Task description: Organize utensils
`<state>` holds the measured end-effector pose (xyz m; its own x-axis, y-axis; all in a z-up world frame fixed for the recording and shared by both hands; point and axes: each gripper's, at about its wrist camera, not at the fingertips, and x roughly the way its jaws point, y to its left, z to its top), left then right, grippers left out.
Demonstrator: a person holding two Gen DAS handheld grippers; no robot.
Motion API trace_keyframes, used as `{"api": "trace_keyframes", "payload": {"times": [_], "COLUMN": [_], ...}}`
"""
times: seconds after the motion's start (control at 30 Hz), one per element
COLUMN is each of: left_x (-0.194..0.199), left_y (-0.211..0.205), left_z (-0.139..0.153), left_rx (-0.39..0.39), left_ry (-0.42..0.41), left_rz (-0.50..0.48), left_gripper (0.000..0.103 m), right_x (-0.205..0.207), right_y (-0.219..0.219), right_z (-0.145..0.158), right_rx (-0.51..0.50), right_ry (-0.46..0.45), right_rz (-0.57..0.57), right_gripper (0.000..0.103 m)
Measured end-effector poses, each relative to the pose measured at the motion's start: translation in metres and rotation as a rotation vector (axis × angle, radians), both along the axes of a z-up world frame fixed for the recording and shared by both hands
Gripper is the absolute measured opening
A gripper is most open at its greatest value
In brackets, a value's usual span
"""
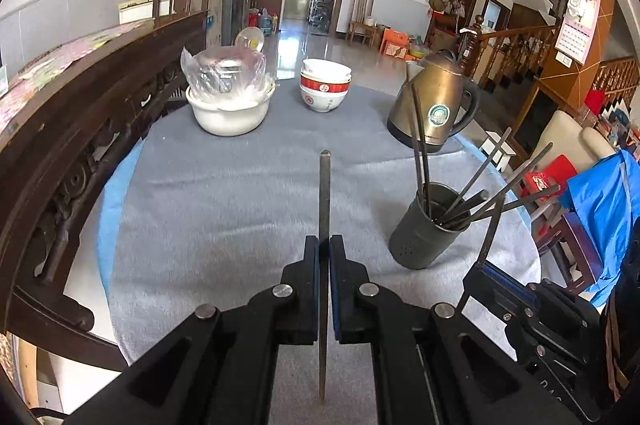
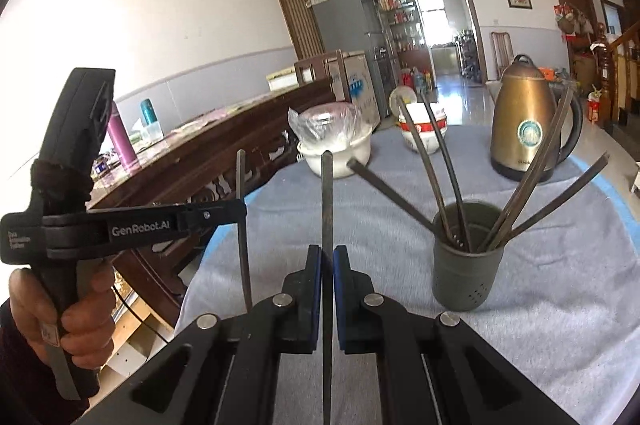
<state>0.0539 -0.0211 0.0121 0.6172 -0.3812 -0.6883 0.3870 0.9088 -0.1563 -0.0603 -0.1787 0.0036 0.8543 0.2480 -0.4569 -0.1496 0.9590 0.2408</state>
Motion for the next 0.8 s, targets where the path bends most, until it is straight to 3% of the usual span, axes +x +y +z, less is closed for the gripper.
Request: {"api": "trace_keyframes", "payload": {"times": [0.8], "left_x": [0.003], "left_y": [-0.012], "left_z": [0.032], "left_rx": [0.033], "left_ry": [-0.095], "left_rz": [0.022], "left_gripper": [0.005], "right_x": [-0.004], "right_y": [-0.012], "right_z": [0.042], "right_rx": [-0.004], "right_ry": [-0.116], "right_rz": [-0.041], "right_gripper": [0.007]}}
